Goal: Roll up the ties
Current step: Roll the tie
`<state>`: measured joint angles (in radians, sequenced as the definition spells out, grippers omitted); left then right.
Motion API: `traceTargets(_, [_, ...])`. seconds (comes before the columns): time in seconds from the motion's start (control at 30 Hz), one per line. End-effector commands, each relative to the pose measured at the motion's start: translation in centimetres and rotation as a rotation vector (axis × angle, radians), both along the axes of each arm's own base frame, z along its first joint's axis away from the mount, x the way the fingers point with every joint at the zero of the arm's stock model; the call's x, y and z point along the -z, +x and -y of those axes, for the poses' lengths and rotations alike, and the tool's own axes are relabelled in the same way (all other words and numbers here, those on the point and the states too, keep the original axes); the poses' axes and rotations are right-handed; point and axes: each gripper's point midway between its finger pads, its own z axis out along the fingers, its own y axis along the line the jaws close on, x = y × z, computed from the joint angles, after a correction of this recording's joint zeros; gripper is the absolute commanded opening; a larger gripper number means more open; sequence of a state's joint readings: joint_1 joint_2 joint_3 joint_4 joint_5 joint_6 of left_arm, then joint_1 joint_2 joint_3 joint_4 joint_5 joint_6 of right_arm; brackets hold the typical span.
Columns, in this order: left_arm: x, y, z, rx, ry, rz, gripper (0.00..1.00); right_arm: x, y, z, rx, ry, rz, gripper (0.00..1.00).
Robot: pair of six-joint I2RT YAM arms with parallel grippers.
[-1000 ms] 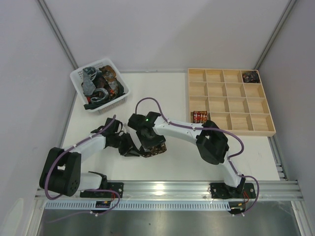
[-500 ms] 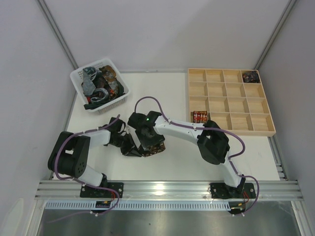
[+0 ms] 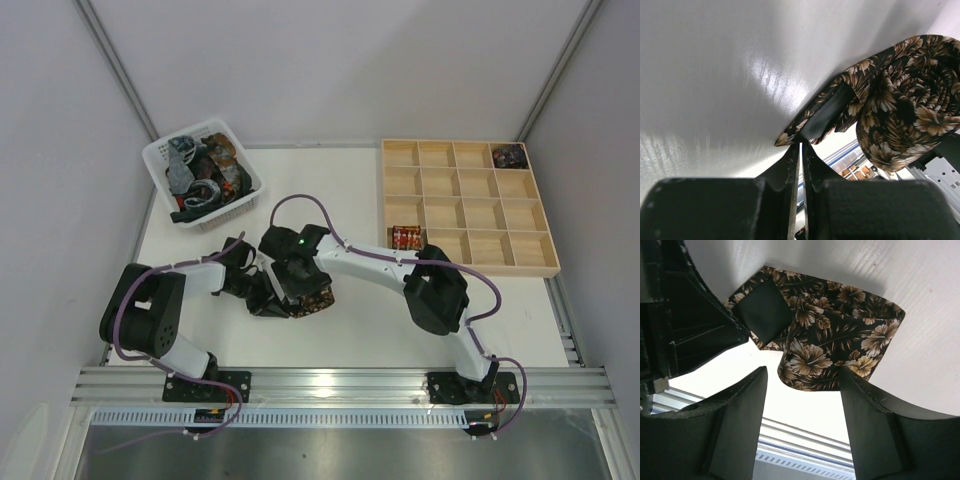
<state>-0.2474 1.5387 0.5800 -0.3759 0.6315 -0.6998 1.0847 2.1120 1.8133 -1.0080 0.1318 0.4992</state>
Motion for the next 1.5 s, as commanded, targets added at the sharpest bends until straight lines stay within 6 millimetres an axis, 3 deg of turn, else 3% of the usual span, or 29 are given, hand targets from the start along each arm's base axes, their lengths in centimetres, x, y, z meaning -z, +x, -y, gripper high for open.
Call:
traceTargets(0.0, [0.7, 1.1, -0.7, -0.009, 0.052, 0.029, 0.10, -1.7, 0.3, -1.5, -0.037, 0.083, 0.021, 0.64])
traceTargets(0.17, [0.6, 1.2, -0.7, -0.013, 0.057, 0.032, 0.10, -0.3, -0.5, -2.0, -0.055, 0.112, -0.043, 0.63])
traceTargets(0.5, [0.1, 1.7, -0.9, 0.004, 0.075, 0.054, 0.10, 2.9, -1.8, -0.9, -0.038, 0.185, -0.164, 0.61])
traceTargets(0.63, [-0.4, 2.0, -1.1, 0.017, 0.084, 0.079, 0.11, 0.5, -0.9, -2.0, -0.061, 0.260, -0.113, 0.61])
traceTargets(0.73, [-1.1, 2.3, -1.3, 0.036, 0.095, 0.109, 0.12, -2.4, -0.1, -2.7, -0.084, 0.326, -0.073, 0.64])
traceTargets(0.87, [-2.3, 2.8, -1.3, 0.064, 0.094, 0.146, 0.13, -5.6, 0.8, -2.4, -0.080, 0.381, -0.038, 0.66])
traceTargets(1.0, [-4.2, 3.4, -1.2, 0.085, 0.091, 0.201, 0.16, -9.2, 2.4, 0.1, 0.013, 0.406, 0.032, 0.66])
traceTargets(1.13, [-6.7, 4.4, -0.9, 0.102, 0.071, 0.280, 0.17, -10.4, 4.9, 4.0, 0.196, 0.408, 0.094, 0.64])
traceTargets(1.23, [-8.7, 5.9, -1.1, 0.104, 0.096, 0.350, 0.06, -8.8, 5.7, 7.0, 0.348, 0.342, 0.110, 0.61])
traceTargets(1.33, [-10.8, 8.5, -1.6, 0.087, 0.155, 0.446, 0.05, -6.7, 5.5, 9.2, 0.485, 0.273, 0.090, 0.57])
traceTargets(1.43, [-11.7, 11.3, -1.0, 0.087, 0.159, 0.488, 0.05, -4.6, 4.7, 10.0, 0.608, 0.265, 0.046, 0.38])
traceTargets(1.47, [-11.7, 12.0, -0.6, 0.099, 0.155, 0.498, 0.05, -4.2, 4.6, 10.0, 0.634, 0.270, 0.032, 0.26])
